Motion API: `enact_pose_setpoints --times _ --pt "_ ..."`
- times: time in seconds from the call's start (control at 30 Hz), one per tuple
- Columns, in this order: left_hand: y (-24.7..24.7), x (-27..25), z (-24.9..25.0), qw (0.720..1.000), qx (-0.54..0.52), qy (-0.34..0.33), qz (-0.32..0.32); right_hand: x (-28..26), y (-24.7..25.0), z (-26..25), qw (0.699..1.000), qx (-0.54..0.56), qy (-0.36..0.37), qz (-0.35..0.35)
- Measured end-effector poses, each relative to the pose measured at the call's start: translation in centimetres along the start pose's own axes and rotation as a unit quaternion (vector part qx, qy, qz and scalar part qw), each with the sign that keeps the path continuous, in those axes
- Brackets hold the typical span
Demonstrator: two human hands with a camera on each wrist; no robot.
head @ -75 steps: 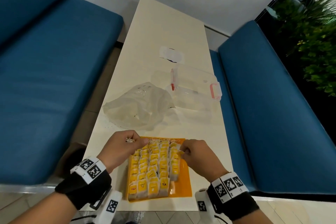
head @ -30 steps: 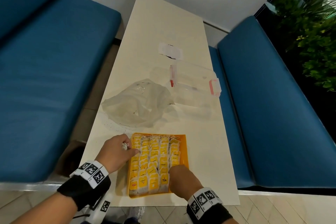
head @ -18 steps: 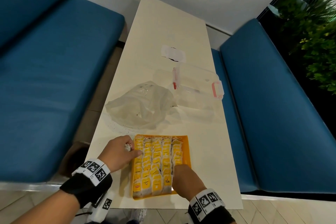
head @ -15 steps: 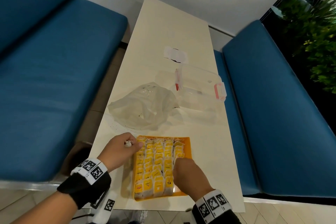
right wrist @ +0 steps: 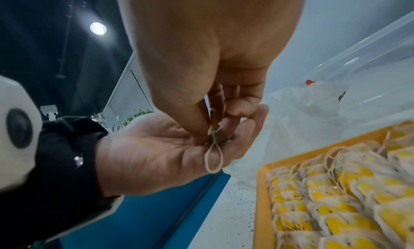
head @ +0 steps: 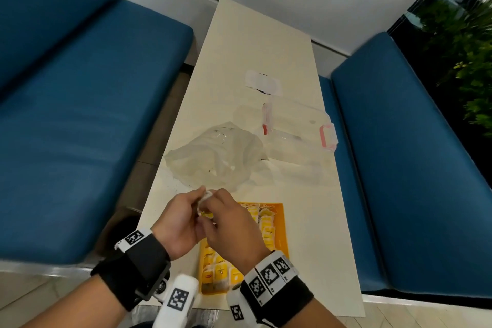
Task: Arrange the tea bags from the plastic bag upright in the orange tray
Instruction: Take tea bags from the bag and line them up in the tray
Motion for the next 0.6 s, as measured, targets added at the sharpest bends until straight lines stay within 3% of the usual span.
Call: enact_pose_setpoints --times 0.3,0.47,0.53,0.6 --pt "1.0 0.4 0.3 1.0 0.017 0.004 -0.005 -0.2 1.4 2.1 0.997 0.044 0.024 0.059" --pt "1.3 0.9 0.1 0.996 0.075 -0.046 -0.02 -0.2 3.0 4.0 0.998 0.027 0.008 0.051" --pt "1.2 1.0 -0.1 0.993 0.09 -0.073 -0.025 -0.3 3.1 4.5 0.996 0.082 -0.026 0.034" --pt "1.2 1.1 -0.2 0.987 0.115 -0.105 -0.03 -0.3 3.2 4.7 0.976 0.183 -0.119 0.024"
Point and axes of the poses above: each hand's wrist, its own x-axis towards the middle knuckle, its own y-axis out of the back of the hand, z = x × y, the point moved 2 cm from there along x, towards the middle knuckle, and after that the axes turned 13 degrees about -y, right-handed, at the moved point
